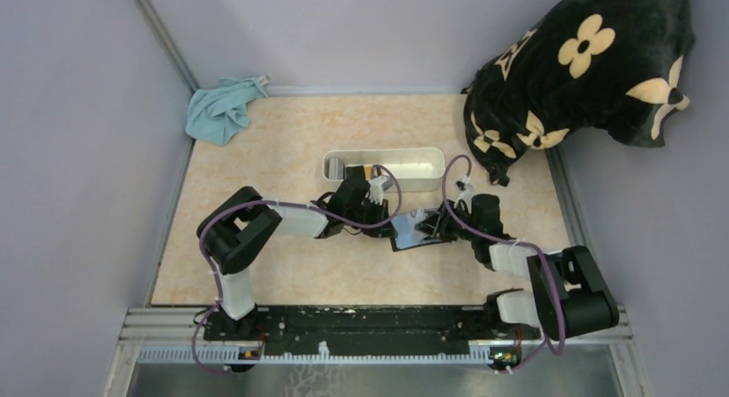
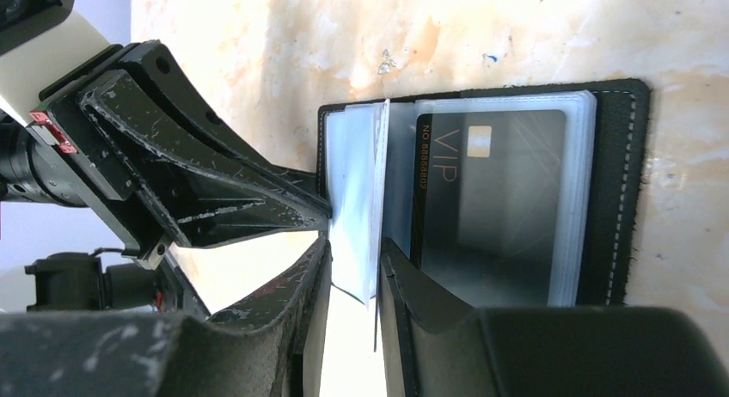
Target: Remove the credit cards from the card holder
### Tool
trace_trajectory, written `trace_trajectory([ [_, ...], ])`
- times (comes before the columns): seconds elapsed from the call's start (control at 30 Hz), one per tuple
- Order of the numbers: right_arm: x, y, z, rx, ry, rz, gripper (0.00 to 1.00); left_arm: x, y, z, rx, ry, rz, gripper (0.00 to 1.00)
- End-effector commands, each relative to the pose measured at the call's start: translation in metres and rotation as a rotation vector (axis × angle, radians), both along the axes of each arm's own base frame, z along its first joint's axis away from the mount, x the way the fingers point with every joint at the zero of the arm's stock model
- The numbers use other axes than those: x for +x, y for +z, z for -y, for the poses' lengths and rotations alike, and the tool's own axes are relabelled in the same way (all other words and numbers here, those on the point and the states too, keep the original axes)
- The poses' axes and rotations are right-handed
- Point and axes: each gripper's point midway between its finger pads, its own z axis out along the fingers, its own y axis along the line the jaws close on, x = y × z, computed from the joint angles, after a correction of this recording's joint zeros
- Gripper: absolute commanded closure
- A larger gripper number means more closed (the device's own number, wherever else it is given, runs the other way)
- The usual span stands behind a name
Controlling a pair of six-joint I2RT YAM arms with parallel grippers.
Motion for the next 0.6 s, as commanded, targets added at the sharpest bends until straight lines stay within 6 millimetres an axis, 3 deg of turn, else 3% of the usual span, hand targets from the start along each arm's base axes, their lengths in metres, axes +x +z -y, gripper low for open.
trace_trajectory([
  [0.0,0.012,0.007,0.012,-0.043,-0.068,0.059,0.75,-0.007,-0.036,-0.023,0.112,0.028,-0.049,1.00],
  [0.17,0.015,0.007,0.021,-0.077,-0.118,0.056,0.77,-0.007,-0.035,-0.023,0.111,0.027,-0.047,1.00],
  [0.33,0.014,0.007,0.025,-0.100,-0.129,0.057,1.00,-0.007,-0.033,-0.023,0.104,0.028,-0.045,1.00],
  [0.57,0.014,0.011,0.028,-0.108,-0.149,0.071,1.00,-0.006,-0.027,-0.023,0.095,0.030,-0.036,1.00],
])
